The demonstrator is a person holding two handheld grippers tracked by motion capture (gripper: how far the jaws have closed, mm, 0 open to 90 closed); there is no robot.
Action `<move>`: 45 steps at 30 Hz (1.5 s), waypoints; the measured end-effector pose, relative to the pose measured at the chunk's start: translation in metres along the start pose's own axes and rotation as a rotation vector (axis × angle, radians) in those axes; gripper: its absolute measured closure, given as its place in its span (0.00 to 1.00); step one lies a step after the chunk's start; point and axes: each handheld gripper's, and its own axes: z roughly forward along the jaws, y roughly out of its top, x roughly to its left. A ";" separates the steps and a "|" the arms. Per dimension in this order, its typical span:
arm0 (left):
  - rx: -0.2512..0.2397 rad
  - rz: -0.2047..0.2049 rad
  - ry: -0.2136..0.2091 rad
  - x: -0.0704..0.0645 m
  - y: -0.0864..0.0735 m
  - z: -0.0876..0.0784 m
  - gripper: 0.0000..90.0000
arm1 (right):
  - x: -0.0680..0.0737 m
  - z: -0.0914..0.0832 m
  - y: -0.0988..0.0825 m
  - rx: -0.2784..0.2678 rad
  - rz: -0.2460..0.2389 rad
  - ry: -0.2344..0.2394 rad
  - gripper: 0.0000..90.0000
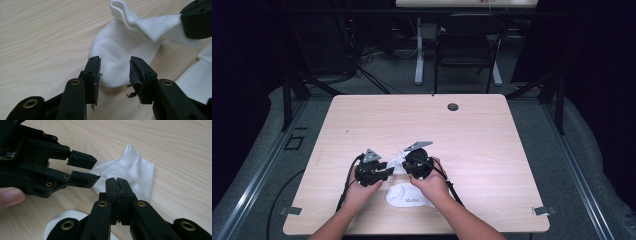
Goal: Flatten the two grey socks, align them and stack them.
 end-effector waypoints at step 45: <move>0.033 0.053 -0.030 -0.002 -0.008 0.006 0.97 | -0.066 -0.034 -0.047 -0.039 0.154 -0.064 0.99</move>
